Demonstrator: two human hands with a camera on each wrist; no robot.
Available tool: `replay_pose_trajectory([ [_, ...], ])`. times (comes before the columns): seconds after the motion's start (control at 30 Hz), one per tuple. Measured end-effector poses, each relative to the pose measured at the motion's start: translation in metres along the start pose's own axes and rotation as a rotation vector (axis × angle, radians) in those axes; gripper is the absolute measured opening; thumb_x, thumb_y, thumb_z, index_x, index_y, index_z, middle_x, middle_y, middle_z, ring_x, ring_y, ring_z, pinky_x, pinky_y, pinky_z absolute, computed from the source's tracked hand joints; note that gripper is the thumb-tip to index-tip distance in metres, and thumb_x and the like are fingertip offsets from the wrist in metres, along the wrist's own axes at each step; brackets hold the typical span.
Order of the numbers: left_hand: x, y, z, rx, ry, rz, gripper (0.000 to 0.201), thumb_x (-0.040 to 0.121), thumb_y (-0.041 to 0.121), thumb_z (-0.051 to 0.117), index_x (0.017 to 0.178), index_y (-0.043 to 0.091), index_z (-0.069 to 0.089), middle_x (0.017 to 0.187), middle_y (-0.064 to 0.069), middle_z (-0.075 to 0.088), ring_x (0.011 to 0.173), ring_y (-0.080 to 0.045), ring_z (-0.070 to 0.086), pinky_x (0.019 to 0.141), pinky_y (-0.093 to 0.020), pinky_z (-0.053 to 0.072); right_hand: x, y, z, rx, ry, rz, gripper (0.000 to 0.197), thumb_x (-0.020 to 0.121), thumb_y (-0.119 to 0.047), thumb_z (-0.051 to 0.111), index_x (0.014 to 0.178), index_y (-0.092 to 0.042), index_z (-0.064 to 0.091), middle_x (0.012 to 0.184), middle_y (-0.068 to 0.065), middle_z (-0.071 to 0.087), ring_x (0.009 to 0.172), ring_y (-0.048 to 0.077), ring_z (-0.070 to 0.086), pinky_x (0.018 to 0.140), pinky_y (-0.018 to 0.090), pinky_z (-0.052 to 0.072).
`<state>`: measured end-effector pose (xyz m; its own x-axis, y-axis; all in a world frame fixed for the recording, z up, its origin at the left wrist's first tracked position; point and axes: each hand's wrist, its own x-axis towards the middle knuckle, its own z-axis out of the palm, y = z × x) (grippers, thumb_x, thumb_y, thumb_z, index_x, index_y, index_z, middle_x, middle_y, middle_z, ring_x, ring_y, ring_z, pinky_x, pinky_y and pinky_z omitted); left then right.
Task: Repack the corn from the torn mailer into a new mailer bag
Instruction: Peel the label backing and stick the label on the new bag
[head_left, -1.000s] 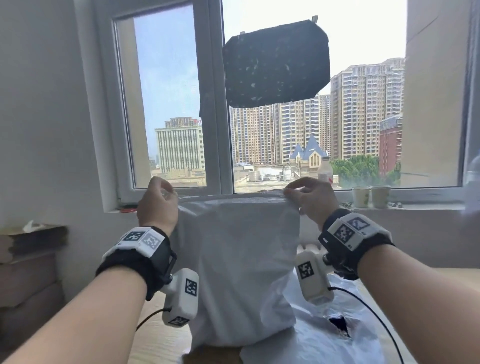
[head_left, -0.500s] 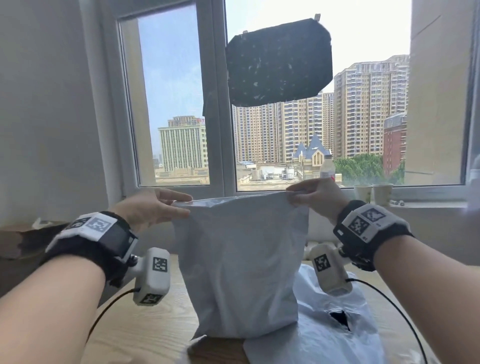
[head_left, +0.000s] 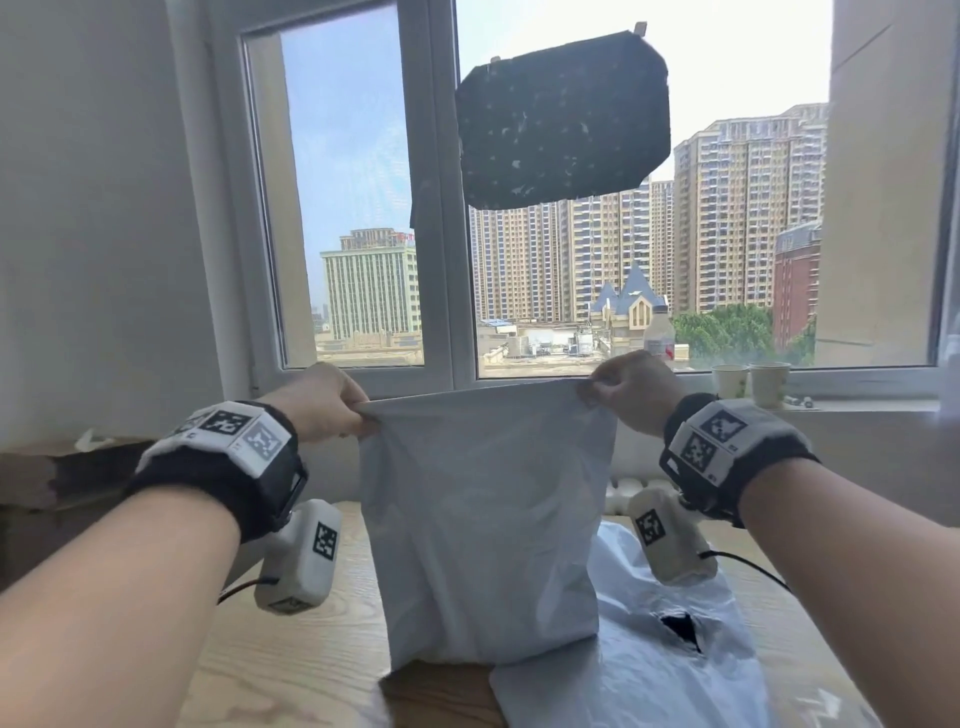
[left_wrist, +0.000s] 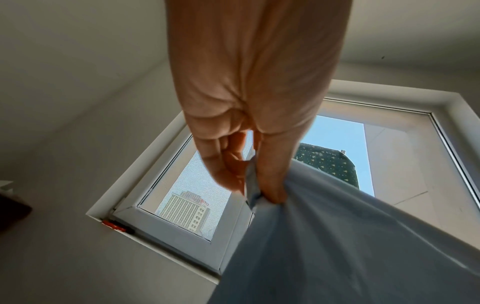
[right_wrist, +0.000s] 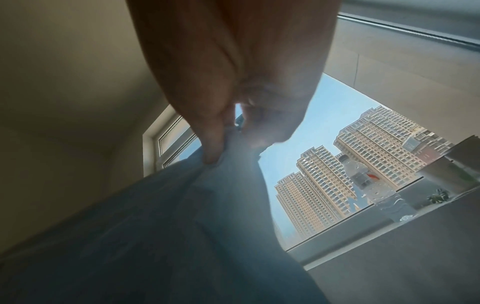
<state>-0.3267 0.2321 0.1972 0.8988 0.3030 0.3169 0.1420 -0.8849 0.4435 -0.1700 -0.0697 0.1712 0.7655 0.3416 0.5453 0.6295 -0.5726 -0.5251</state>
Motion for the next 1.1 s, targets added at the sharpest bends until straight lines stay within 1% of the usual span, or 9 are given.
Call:
replay_pose_trajectory([
  [0.1,0.004,-0.005,-0.001,0.024,0.059,-0.036,0.019,0.077,0.026,0.077,0.061,0.022,0.069,0.065,0.003,0.061,0.071,-0.016,0.054,0.068,-0.026,0.043,-0.001,-0.002,-0.004,0.03,0.005,0.031,0.025,0.089,-0.033,0.062,0.09,-0.011,0.075,0.093,0.008,0.072,0.081,0.02,0.064,0.071,0.03,0.049],
  [0.17,0.008,-0.014,0.0,-0.215,0.14,-0.119,0.012,0.076,0.026,0.08,0.078,0.017,0.072,0.072,0.0,0.063,0.064,-0.015,0.054,0.062,-0.026,0.045,-0.002,-0.001,-0.006,0.14,0.058,0.056,0.033,0.088,-0.034,0.063,0.083,-0.003,0.074,0.078,0.02,0.069,0.066,0.02,0.058,0.063,0.029,0.046],
  [0.27,0.005,-0.019,0.01,-0.679,0.13,-0.279,0.012,0.087,0.009,0.068,0.096,0.006,0.062,0.066,-0.005,0.069,0.046,-0.008,0.062,0.044,-0.021,0.051,-0.007,-0.001,-0.003,0.276,0.109,0.146,0.026,0.089,-0.031,0.064,0.087,-0.006,0.071,0.062,0.01,0.066,0.051,0.016,0.056,0.053,0.026,0.049],
  [0.37,0.005,-0.015,0.024,-0.888,0.184,-0.265,0.011,0.096,-0.004,0.047,0.091,0.003,0.053,0.052,-0.008,0.068,0.042,-0.012,0.066,0.041,-0.02,0.054,-0.011,-0.002,0.003,0.521,0.097,0.221,0.022,0.081,-0.024,0.075,0.088,-0.004,0.07,0.076,0.016,0.073,0.068,0.027,0.073,0.074,0.04,0.06],
  [0.47,0.005,-0.013,0.025,-0.885,0.315,-0.19,0.014,0.094,-0.006,0.049,0.085,0.004,0.055,0.07,-0.016,0.07,0.049,-0.014,0.069,0.051,-0.022,0.058,-0.012,-0.007,0.005,0.604,0.105,0.155,0.016,0.068,-0.014,0.081,0.077,-0.004,0.073,0.085,0.021,0.073,0.086,0.036,0.072,0.085,0.051,0.056],
  [0.6,0.008,-0.023,0.018,-0.655,0.408,-0.121,0.018,0.064,0.015,0.081,0.078,0.015,0.07,0.088,-0.011,0.074,0.085,-0.029,0.071,0.085,-0.045,0.057,-0.018,-0.017,0.007,0.556,0.132,0.096,0.012,0.07,-0.011,0.08,0.078,-0.004,0.074,0.084,0.021,0.072,0.073,0.025,0.064,0.077,0.042,0.059],
  [0.83,-0.006,-0.009,0.012,-0.464,0.475,-0.005,0.059,0.067,0.06,0.063,0.081,0.003,0.063,0.081,-0.015,0.066,0.073,-0.027,0.06,0.08,-0.047,0.053,-0.026,-0.025,0.004,0.689,0.235,0.027,0.016,0.086,-0.017,0.063,0.098,-0.022,0.072,0.091,0.001,0.072,0.08,0.019,0.065,0.066,0.034,0.055],
  [0.97,-0.008,0.004,0.018,-0.503,0.548,0.024,0.043,0.088,0.038,0.056,0.092,-0.005,0.06,0.08,-0.009,0.055,0.074,-0.019,0.049,0.069,-0.035,0.041,-0.035,-0.035,-0.005,0.608,0.334,-0.017,0.019,0.085,-0.011,0.057,0.101,-0.015,0.069,0.091,0.009,0.071,0.077,0.023,0.065,0.063,0.037,0.055],
  [1.1,-0.007,0.013,0.031,-0.55,0.528,0.0,0.043,0.087,0.04,0.055,0.097,-0.001,0.063,0.088,-0.015,0.065,0.077,-0.023,0.057,0.079,-0.049,0.052,-0.041,-0.031,-0.015,0.546,0.35,0.03,0.019,0.083,-0.005,0.055,0.094,-0.008,0.07,0.083,0.008,0.068,0.07,0.021,0.06,0.061,0.035,0.051],
])
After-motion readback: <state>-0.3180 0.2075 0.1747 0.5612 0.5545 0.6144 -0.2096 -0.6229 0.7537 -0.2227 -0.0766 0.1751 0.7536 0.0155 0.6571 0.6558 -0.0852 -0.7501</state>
